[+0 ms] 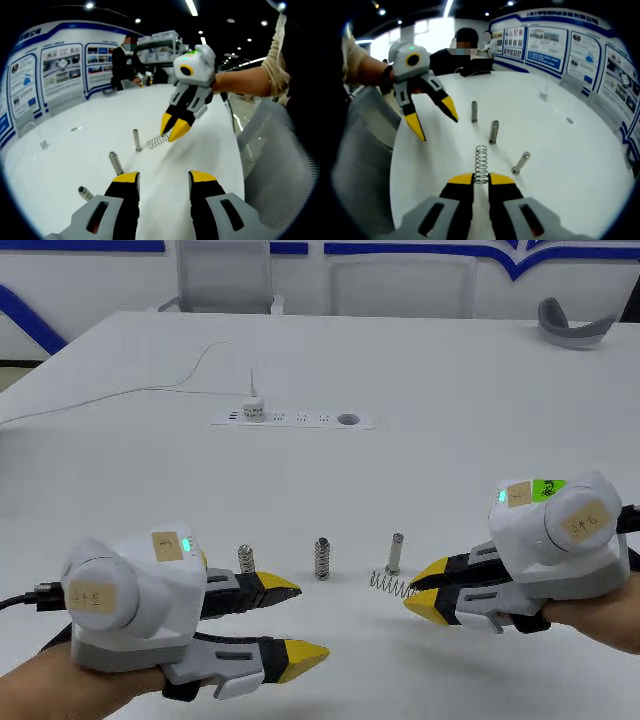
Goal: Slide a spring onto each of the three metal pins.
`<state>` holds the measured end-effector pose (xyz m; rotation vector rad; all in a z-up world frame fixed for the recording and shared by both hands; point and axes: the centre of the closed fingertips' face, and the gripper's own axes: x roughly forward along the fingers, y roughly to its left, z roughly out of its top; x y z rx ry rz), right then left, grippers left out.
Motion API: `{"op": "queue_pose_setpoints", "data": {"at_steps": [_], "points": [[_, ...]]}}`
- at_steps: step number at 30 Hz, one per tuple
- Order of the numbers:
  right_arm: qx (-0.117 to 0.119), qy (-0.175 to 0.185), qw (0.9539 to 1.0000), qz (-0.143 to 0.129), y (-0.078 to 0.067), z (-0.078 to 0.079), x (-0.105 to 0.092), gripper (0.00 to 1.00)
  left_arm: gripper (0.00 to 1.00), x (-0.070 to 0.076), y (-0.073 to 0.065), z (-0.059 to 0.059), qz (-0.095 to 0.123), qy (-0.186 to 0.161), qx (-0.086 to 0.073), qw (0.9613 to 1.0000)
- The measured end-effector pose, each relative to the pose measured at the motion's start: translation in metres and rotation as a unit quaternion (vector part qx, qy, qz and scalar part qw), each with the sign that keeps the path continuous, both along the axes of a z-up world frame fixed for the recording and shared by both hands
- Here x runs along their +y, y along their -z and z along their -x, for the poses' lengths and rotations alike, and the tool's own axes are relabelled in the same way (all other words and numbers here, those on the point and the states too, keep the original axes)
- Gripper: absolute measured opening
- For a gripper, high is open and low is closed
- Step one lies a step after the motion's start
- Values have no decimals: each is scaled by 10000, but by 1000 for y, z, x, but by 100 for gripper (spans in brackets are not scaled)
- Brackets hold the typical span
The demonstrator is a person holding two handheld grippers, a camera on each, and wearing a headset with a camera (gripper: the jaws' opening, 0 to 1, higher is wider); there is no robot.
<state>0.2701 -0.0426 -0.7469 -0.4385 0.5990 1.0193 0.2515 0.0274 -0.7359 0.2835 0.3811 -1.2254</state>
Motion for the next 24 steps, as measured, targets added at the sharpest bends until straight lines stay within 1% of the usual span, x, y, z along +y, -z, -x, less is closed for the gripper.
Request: {"op": "queue_pose_setpoints", "data": {"at_steps": [4,11,16,21,24], "points": [[-12,-205,9998,7,-7,7,8,12,39,-6,-3,-2,23,68,-39,10000],[2,-532,9986,20,-13,16,20,12,37,-13,-5,-2,58,150,-83,9998],[6,-846,9964,40,-17,26,28,12,36,-17,-8,-2,82,196,-135,9997],[9,-1019,9948,48,-20,30,32,12,32,-22,-11,0,115,272,-173,9994],[25,-1152,9933,67,-20,34,33,12,28,-25,-13,4,129,347,-232,9990]]}}
